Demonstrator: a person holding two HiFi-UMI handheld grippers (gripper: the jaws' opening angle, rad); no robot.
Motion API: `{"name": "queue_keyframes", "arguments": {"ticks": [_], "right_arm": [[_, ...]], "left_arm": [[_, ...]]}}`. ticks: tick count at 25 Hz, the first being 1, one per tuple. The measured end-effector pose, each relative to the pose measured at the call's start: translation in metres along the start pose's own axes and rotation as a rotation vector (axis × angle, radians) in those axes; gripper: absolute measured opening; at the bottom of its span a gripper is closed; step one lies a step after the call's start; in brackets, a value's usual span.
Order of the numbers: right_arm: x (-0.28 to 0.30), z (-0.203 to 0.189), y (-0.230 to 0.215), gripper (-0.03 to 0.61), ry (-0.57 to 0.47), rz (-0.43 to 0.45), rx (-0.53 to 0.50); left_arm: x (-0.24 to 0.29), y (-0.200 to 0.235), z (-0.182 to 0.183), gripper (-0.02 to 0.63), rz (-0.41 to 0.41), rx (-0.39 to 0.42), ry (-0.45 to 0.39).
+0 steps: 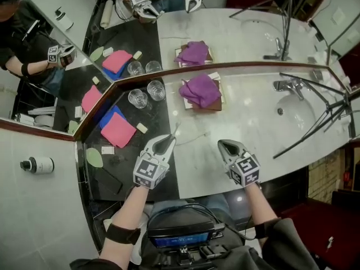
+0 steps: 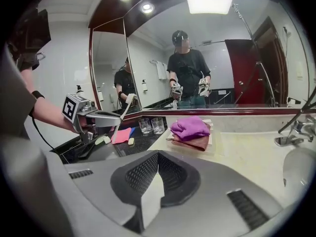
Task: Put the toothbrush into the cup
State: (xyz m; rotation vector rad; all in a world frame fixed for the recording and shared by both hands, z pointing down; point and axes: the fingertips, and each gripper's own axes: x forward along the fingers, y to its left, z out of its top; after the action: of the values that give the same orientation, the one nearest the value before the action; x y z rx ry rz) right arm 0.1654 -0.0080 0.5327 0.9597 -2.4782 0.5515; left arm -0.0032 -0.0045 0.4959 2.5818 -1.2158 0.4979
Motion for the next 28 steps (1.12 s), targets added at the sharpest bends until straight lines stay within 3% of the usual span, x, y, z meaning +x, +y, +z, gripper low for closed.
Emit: {"name": "queue_keyframes", "arguments": {"ticks": [7, 13, 28], "right_arm": [[0.039, 0.036, 0.05, 0.012, 0.001, 0.128, -0.078], [0.083, 0.061, 0.109, 0.012, 0.011, 0.264, -0.142], [0.18, 0.065, 0.23, 0.012, 0.07, 0.517, -0.219]], "left_arm": [[-0.021, 0.064, 0.0, 0.034, 0.175, -0.031, -0.059], [-0.029, 0.123, 0.001, 0.034, 0.26, -0.03, -0.091], [-0.018, 0.246, 0.018, 0.034, 0.338, -0.003, -0.185]]}}
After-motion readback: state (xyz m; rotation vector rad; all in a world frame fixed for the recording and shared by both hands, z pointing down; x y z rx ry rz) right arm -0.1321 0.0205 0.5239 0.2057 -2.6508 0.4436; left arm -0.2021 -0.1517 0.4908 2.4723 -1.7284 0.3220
